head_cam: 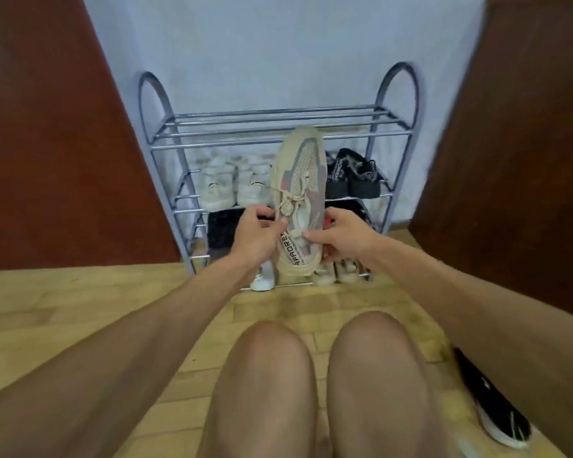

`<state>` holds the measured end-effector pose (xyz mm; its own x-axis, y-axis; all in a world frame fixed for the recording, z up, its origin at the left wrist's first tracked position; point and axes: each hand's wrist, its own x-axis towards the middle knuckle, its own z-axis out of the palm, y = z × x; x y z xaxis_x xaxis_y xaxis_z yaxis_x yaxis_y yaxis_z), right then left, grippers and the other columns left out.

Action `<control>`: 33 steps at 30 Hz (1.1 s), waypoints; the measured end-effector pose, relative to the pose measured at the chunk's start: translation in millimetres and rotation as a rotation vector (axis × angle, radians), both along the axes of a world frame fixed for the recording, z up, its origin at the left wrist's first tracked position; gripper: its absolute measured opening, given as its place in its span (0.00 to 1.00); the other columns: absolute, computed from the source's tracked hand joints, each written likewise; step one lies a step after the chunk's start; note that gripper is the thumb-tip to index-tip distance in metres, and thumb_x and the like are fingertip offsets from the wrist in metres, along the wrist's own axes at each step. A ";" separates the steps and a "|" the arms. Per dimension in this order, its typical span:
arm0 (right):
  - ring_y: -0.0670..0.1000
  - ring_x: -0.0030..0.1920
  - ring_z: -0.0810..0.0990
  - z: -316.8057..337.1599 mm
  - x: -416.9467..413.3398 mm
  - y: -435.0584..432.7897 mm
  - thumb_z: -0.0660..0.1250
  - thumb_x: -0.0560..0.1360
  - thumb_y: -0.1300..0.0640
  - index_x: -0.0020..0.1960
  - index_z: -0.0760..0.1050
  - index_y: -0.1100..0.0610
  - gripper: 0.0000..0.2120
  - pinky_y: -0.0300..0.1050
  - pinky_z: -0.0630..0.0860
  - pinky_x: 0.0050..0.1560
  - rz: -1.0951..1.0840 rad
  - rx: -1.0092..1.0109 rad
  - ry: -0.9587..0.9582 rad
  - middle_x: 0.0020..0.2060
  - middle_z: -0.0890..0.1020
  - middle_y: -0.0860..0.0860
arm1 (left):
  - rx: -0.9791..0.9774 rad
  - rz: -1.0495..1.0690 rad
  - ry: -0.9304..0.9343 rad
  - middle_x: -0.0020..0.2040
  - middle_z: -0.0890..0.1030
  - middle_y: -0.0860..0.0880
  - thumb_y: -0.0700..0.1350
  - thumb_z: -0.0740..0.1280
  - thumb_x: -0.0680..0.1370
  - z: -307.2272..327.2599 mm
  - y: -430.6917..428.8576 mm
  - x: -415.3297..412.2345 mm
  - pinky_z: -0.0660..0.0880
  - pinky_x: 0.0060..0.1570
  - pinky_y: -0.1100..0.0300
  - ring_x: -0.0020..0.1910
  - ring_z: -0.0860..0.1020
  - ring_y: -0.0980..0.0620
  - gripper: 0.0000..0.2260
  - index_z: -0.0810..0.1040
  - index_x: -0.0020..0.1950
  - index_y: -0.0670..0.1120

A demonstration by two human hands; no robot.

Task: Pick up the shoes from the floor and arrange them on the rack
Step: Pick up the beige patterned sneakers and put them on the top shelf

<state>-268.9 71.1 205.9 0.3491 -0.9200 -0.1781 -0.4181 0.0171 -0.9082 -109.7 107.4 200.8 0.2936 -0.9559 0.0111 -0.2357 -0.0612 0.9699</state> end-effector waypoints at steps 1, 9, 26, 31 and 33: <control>0.56 0.46 0.85 0.7 -22.1 -1.1 0.70 0.75 0.58 0.54 0.76 0.55 0.09 0.56 0.83 0.48 -0.036 0.033 -0.063 0.48 0.84 0.57 | 0.007 -0.044 0.012 0.45 0.78 0.49 0.46 0.69 0.76 4.8 -6.9 -17.4 0.77 0.44 0.55 0.45 0.78 0.50 0.10 0.72 0.54 0.44; 0.54 0.37 0.85 -24.5 -172.4 16.8 0.72 0.73 0.60 0.56 0.79 0.58 0.12 0.51 0.84 0.44 -0.331 0.134 -0.146 0.38 0.86 0.52 | 0.338 -0.412 0.034 0.58 0.81 0.48 0.50 0.68 0.76 -6.9 -24.5 -155.4 0.79 0.45 0.52 0.52 0.81 0.46 0.19 0.72 0.67 0.55; 0.51 0.44 0.83 -150.5 -278.2 110.1 0.69 0.75 0.50 0.61 0.74 0.60 0.19 0.48 0.80 0.51 -0.530 0.476 -0.379 0.47 0.82 0.53 | 0.672 -0.518 0.103 0.45 0.84 0.41 0.30 0.73 0.68 -129.6 28.8 -242.3 0.83 0.38 0.56 0.43 0.83 0.44 0.15 0.79 0.53 0.38; 0.54 0.51 0.79 -222.0 -303.4 162.3 0.68 0.75 0.51 0.65 0.73 0.61 0.22 0.48 0.77 0.51 -0.688 0.461 0.291 0.53 0.78 0.55 | 0.667 -0.538 -0.016 0.43 0.84 0.43 0.31 0.74 0.68 -137.5 38.5 -228.8 0.82 0.32 0.61 0.42 0.83 0.46 0.13 0.80 0.49 0.42; 0.60 0.63 0.72 -262.6 -310.9 201.0 0.65 0.76 0.52 0.69 0.67 0.60 0.24 0.54 0.72 0.61 -0.657 0.538 0.678 0.64 0.73 0.59 | 0.675 -0.543 -0.060 0.42 0.83 0.43 0.30 0.73 0.68 -139.3 41.9 -220.9 0.81 0.30 0.62 0.41 0.83 0.47 0.11 0.79 0.44 0.43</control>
<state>-579.8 272.1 -56.7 -0.5057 -0.6352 -0.5838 -0.5939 0.7471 -0.2985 -330.5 149.3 61.5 -0.1885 -0.7713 -0.6079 -0.4487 -0.4830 0.7520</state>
